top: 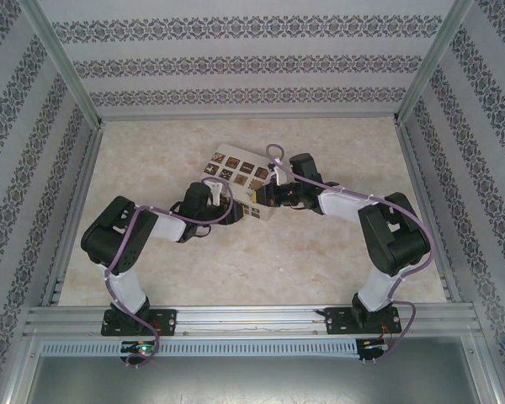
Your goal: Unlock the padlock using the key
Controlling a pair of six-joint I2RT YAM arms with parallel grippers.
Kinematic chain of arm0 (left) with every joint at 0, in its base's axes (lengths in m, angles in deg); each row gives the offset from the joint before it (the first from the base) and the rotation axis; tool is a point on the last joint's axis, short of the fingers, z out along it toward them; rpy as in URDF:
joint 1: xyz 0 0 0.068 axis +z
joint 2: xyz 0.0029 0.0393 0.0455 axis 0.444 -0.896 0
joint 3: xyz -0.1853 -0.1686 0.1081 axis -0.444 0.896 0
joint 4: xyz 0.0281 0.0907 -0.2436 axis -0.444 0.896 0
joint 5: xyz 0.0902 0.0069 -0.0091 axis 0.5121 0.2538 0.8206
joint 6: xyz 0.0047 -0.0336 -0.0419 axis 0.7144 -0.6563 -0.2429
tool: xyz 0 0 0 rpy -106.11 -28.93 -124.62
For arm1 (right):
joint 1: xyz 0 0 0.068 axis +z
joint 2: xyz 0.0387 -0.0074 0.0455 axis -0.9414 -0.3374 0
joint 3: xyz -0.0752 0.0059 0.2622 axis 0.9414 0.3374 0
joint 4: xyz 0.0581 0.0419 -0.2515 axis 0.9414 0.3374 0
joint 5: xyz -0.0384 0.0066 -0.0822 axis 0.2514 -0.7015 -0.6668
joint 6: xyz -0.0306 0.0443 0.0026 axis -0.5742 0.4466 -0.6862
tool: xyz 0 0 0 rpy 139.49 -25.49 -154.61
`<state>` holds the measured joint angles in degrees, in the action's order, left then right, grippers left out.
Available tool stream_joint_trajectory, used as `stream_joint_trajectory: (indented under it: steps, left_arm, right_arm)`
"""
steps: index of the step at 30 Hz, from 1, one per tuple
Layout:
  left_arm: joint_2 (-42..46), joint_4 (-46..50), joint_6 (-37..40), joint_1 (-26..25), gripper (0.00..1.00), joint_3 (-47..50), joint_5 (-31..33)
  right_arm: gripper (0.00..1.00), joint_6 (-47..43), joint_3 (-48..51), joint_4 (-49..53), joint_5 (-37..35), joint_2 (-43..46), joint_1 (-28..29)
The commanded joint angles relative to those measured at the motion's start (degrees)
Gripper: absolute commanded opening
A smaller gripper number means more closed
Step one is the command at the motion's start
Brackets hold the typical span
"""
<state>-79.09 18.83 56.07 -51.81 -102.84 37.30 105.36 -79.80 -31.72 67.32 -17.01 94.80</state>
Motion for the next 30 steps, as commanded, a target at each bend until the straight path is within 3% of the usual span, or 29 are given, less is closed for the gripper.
stream_joint_trajectory:
  steps: [1, 18, 30]
  left_arm:
    - [-1.1, -2.4, -1.2, -1.0, 0.48, -1.2, -0.1]
    - [-2.3, -5.1, -4.5, -1.1, 0.35, -2.0, 3.5]
    - [-2.9, -7.0, -6.6, -1.1, 0.34, -2.4, 4.6]
  right_arm:
    - [0.00, -1.3, 0.5, 5.1, -2.8, -2.6, -0.2]
    - [0.00, -1.2, 0.4, 5.2, -2.7, -2.6, -0.2]
    - [0.00, -1.4, 0.2, 5.4, -2.8, -2.6, -0.2]
